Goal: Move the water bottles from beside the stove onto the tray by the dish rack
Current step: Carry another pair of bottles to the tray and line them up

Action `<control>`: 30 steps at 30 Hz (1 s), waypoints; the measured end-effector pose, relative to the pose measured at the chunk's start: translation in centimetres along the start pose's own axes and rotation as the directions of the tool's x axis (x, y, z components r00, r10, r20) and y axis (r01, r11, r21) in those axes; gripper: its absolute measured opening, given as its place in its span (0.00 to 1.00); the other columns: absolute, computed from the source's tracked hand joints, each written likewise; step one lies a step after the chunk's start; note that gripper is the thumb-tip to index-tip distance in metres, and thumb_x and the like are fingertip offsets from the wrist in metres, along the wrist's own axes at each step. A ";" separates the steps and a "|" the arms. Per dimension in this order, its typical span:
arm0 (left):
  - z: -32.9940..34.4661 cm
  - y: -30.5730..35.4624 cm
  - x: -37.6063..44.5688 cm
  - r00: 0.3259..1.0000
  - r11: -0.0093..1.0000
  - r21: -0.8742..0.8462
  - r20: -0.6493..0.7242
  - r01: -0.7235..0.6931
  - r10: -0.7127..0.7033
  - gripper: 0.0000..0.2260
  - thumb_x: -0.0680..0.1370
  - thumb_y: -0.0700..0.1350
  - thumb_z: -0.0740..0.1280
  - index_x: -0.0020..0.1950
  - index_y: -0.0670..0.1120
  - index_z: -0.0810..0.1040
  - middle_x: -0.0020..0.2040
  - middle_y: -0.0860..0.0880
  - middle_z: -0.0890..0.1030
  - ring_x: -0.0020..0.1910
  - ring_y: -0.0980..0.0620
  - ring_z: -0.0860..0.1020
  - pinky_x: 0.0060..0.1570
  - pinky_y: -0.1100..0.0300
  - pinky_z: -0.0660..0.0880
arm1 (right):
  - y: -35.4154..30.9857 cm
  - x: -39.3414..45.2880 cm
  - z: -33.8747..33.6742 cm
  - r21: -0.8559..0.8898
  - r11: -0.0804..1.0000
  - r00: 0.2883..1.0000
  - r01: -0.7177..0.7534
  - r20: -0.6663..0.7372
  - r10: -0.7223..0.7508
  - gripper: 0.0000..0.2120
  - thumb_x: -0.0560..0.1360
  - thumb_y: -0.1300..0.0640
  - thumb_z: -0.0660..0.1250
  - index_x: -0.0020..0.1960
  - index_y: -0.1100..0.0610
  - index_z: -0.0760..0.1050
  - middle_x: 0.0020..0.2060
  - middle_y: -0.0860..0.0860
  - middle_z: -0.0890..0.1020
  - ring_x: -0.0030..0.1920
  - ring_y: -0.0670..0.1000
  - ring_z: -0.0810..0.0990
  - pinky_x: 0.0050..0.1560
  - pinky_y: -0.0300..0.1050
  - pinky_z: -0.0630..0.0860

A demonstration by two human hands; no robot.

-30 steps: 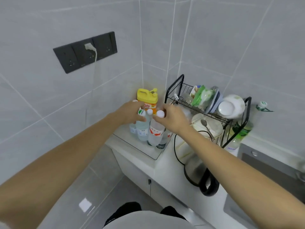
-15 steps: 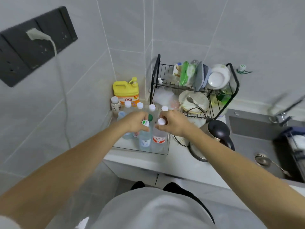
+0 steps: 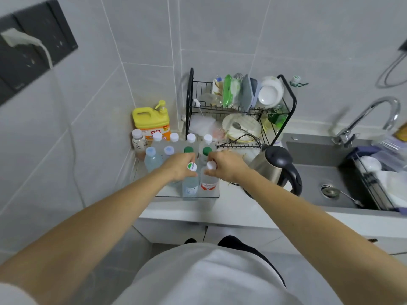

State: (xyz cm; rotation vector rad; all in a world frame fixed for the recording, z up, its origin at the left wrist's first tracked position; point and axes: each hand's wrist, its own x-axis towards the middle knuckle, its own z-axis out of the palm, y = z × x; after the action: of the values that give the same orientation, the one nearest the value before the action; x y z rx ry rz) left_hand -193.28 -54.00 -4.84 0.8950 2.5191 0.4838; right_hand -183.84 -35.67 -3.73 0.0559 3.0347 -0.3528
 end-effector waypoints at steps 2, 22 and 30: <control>-0.2 0.1 0.0 1.000 1.000 0.007 0.021 -0.005 0.004 0.16 0.73 0.48 0.77 0.45 0.48 0.69 0.44 0.43 0.81 0.36 0.44 0.81 0.38 0.47 0.77 | 0.0 0.1 0.4 -0.018 1.000 1.000 -0.017 0.012 0.017 0.18 0.76 0.40 0.70 0.57 0.51 0.74 0.48 0.51 0.80 0.52 0.57 0.79 0.42 0.48 0.68; -7.4 3.3 -0.4 0.991 0.984 0.177 -0.123 -0.032 0.054 0.25 0.70 0.66 0.75 0.54 0.49 0.75 0.42 0.51 0.77 0.46 0.47 0.77 0.42 0.53 0.73 | -0.2 1.6 -4.1 -0.077 0.995 0.994 -0.058 -0.095 0.050 0.24 0.78 0.31 0.58 0.59 0.49 0.76 0.49 0.52 0.84 0.54 0.58 0.81 0.46 0.50 0.72; -12.9 5.9 -0.3 0.928 0.959 0.224 -0.288 -0.175 0.237 0.24 0.75 0.61 0.71 0.65 0.50 0.75 0.57 0.47 0.80 0.56 0.43 0.79 0.48 0.50 0.77 | -0.2 1.0 -10.7 -0.006 0.989 0.956 -0.146 -0.257 0.140 0.24 0.79 0.34 0.58 0.65 0.50 0.73 0.59 0.50 0.81 0.57 0.56 0.81 0.55 0.54 0.79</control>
State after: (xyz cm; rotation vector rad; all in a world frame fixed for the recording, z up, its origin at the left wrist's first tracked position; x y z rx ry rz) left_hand -196.43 -52.23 8.85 1.2561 2.8102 0.4825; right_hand -185.67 -33.39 6.59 0.3446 3.2623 -0.3182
